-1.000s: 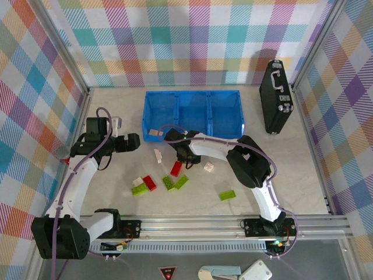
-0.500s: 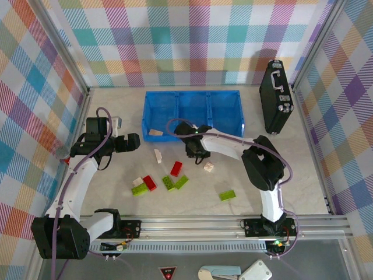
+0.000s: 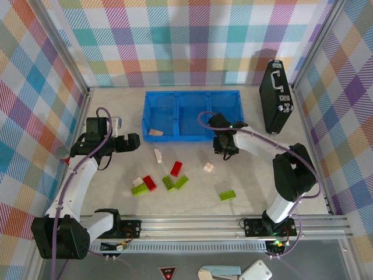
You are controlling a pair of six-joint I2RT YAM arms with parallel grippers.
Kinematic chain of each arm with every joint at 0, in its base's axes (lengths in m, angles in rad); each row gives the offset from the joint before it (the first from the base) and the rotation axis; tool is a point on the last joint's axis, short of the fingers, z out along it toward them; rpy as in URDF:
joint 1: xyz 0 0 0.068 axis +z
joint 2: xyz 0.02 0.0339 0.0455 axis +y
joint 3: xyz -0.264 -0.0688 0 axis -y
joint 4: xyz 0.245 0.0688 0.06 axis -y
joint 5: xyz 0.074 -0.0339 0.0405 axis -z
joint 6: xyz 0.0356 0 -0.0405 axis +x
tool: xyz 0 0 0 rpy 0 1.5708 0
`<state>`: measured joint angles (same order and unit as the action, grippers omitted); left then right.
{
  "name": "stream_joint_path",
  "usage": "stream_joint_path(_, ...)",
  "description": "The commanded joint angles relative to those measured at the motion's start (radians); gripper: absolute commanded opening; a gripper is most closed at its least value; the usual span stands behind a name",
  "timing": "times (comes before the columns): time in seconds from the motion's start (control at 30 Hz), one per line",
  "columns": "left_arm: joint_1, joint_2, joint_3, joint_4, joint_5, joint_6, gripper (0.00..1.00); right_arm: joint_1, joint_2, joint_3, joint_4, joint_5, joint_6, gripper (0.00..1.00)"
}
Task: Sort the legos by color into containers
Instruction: Place the lego in the container.
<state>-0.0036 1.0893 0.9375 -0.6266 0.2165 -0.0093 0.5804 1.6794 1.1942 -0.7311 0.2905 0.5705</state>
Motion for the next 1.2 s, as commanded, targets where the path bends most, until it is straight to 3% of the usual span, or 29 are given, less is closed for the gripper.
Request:
stream_joint_path(0.0, 0.014, -0.009, 0.009, -0.006, 0.007, 0.011, 1.0, -0.022, -0.021, 0.009, 0.015, -0.055, -0.076, 0.37)
stream_joint_path(0.3, 0.014, -0.009, 0.008, -0.007, 0.004, 0.011, 1.0, -0.105, 0.046, 0.159, -0.009, -0.063, -0.158, 0.38)
stream_joint_path(0.67, 0.014, -0.014, 0.008, -0.007, 0.001, 0.013, 1.0, -0.203, 0.247, 0.427, -0.043, -0.088, -0.259, 0.38)
stream_joint_path(1.17, 0.014, -0.014, 0.006, -0.008, -0.004, 0.015, 1.0, -0.238, 0.543, 0.683, -0.061, -0.081, -0.325, 0.38)
